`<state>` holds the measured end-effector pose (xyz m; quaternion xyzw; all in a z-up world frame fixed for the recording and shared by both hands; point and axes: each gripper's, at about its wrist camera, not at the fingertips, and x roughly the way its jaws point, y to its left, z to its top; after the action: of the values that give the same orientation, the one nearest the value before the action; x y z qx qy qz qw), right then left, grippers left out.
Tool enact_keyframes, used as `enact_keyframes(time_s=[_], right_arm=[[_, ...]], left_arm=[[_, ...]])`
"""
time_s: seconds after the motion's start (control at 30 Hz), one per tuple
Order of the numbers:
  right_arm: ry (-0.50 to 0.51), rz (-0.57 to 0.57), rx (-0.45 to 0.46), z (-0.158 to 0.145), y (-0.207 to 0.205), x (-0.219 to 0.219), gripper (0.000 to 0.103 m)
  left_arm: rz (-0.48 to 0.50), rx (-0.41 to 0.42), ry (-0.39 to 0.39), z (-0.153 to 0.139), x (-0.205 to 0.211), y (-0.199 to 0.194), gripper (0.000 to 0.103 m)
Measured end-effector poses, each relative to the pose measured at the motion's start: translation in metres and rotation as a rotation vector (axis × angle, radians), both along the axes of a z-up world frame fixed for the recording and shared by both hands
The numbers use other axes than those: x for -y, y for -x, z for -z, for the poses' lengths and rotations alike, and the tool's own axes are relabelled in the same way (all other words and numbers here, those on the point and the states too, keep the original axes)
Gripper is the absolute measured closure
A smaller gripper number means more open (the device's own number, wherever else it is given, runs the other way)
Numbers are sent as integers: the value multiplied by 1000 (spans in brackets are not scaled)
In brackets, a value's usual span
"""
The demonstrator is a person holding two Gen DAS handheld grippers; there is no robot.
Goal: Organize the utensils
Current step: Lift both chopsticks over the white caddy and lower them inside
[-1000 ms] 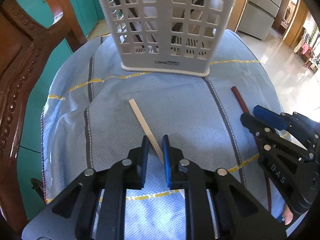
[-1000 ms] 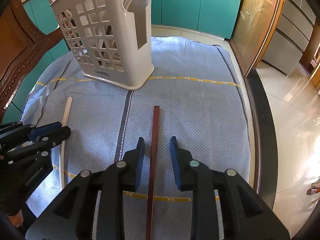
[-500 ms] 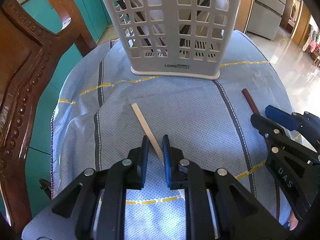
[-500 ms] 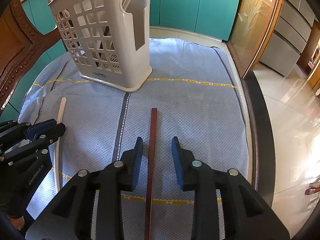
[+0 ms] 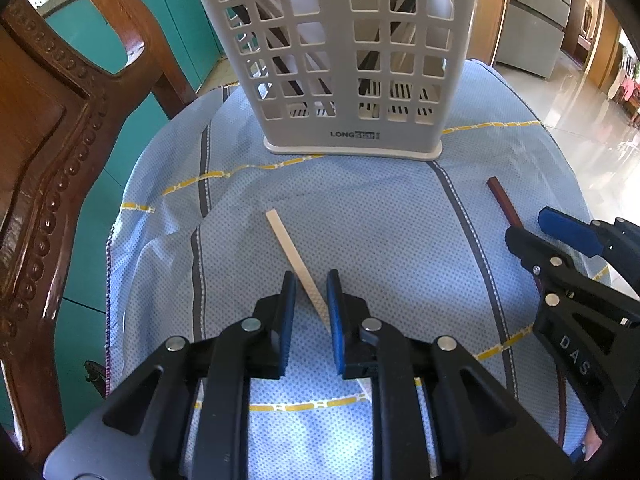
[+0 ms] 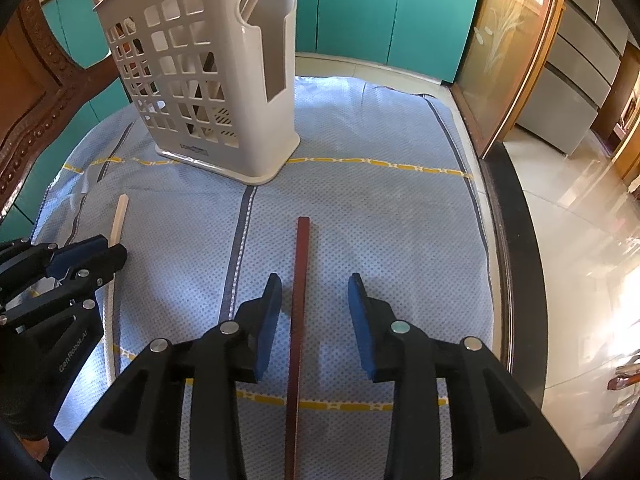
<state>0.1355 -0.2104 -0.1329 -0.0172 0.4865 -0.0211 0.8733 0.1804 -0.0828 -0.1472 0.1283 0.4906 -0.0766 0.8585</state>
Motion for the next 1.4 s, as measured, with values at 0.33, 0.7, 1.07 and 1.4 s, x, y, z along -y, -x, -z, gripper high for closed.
enact_keyframes(time_s=[0.33,0.7,1.07,1.4], right_arm=[[-78,-56,0,-2,5,-8,96],[-118,-102,271,-62,38,2,97],[-190,-132,434,-102,68,18,96],[-236,-153,510,-119,81,19,96]], left_arm=[[-2,11,5,-1,7,6,93],[-49,151,106,-45,-18,21,96],[-48,292,171,-88,-42,51,96],[-46,335,199,-105,-46,65,96]])
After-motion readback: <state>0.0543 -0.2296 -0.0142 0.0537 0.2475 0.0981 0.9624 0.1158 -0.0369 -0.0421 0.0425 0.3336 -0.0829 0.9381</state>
